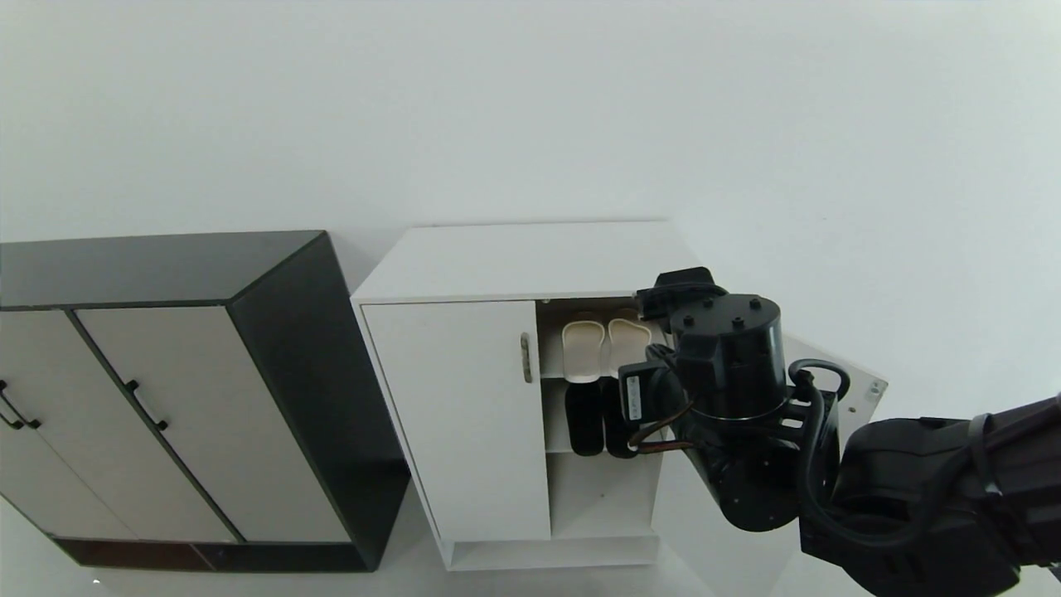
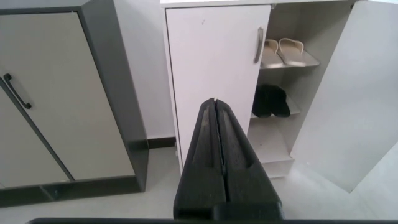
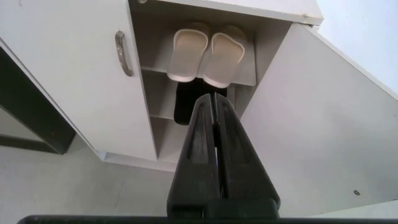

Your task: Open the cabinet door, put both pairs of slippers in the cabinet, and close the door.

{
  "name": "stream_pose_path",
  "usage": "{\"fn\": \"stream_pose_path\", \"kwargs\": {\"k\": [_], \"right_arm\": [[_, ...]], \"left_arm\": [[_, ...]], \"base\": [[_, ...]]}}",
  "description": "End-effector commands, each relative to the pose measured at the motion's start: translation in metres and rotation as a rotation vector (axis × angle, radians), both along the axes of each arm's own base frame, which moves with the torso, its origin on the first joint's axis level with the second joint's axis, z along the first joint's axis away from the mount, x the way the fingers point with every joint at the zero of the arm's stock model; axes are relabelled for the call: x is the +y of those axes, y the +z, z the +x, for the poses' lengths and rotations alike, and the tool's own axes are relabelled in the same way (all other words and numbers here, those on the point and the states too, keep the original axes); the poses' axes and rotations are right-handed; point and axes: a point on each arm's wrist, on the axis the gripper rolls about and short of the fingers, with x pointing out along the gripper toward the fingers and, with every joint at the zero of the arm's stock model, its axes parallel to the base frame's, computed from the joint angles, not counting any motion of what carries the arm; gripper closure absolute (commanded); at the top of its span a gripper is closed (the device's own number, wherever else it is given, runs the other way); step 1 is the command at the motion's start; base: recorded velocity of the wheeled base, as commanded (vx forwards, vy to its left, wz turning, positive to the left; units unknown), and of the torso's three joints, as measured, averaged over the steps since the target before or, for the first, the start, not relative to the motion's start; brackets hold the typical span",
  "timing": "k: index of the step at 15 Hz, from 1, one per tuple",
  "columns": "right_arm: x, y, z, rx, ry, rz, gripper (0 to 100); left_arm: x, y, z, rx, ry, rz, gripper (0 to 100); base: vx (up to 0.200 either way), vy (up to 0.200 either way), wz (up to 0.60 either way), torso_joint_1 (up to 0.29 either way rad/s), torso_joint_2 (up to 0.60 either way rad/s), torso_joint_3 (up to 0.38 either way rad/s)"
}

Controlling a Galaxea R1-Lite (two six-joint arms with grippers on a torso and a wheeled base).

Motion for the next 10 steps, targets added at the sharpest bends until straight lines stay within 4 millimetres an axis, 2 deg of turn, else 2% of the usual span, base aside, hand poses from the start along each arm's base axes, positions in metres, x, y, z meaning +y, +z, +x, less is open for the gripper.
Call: {"fn": "stream_pose_path", "kwargs": {"k": [1,9,10], "right_arm": [[0.0000,0.0000,-0.0002,0.000,0.000,0.000,100],[-0.0007,-0.0020,-0.0007,0.004,0.002,-0.017,100],[-0.0005,-0.0026,-0.0006,0.005,0.003,-0.019,100]], "left_arm": [[0.0000,0.0000,0.0000,0.000,0.000,0.000,100],[0.0000,0.0000,0.0000,0.000,0.000,0.000,100],[0.0000,0.0000,0.0000,0.000,0.000,0.000,100]], "base": [[0.000,0.000,0.00,0.066,-0.14,-0.076],[0.000,0.000,0.00,0.005,-0.01,-0.006],[0.000,0.000,-0.60,0.007,0.00,0.002]]}}
